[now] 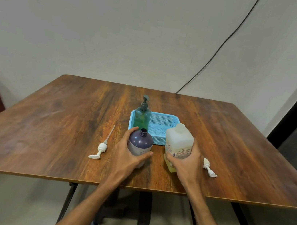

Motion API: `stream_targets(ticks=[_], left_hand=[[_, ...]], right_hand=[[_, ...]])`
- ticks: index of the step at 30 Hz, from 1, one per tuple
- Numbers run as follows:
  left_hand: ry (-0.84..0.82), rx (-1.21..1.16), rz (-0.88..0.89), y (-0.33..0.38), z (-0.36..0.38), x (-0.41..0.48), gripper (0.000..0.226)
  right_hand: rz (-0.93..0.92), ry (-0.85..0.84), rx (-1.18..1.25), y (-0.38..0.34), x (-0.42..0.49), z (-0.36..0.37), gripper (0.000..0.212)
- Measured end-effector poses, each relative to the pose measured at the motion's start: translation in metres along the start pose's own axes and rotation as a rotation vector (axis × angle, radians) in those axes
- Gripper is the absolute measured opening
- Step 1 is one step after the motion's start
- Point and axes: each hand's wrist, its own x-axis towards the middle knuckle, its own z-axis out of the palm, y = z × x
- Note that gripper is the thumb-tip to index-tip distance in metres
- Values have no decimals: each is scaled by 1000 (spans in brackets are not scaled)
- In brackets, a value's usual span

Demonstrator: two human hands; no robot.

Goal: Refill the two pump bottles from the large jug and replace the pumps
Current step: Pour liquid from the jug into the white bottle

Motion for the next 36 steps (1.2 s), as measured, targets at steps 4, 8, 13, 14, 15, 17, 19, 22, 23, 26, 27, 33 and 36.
stream_targets(ticks=[4, 8, 13, 14, 15, 17, 19, 22, 23, 26, 27, 33, 36], left_hand=[[-28, 2, 30, 6, -2, 7, 88], [-55, 54, 58, 11, -4, 16, 94], [-107, 131, 77, 19, -8, 24, 95], [-111, 141, 71, 19, -8, 24, 93], [-112, 148, 67, 21, -9, 24, 92], [-118, 166, 54, 22, -8, 24, 92], [-131, 176, 22, 23, -7, 25, 88], [-160, 172, -37, 25, -5, 27, 85], [-160, 184, -24, 24, -5, 28, 88], [-165, 188, -26, 26, -7, 28, 90], [-172, 187, -34, 26, -7, 29, 88], [-183, 241, -29, 27, -8, 30, 79], [-180, 264, -7, 29, -9, 30, 81]], right_hand=[[-118, -52, -127, -15, 10, -15, 78], [-205, -124, -320, -28, 24, -30, 84], [-295, -182, -513, -37, 40, -37, 85], [-308, -184, -559, -39, 42, -38, 85], [-325, -182, -602, -41, 43, -39, 86], [-349, -181, -663, -44, 44, -39, 88], [-357, -188, -694, -45, 45, -38, 89], [-373, -203, -720, -45, 47, -37, 88], [-375, -208, -734, -46, 47, -37, 87], [-380, -214, -764, -45, 49, -36, 86], [-383, -213, -775, -45, 49, -36, 86], [-418, -213, -855, -46, 52, -37, 91], [-426, -213, -877, -48, 53, -38, 92]])
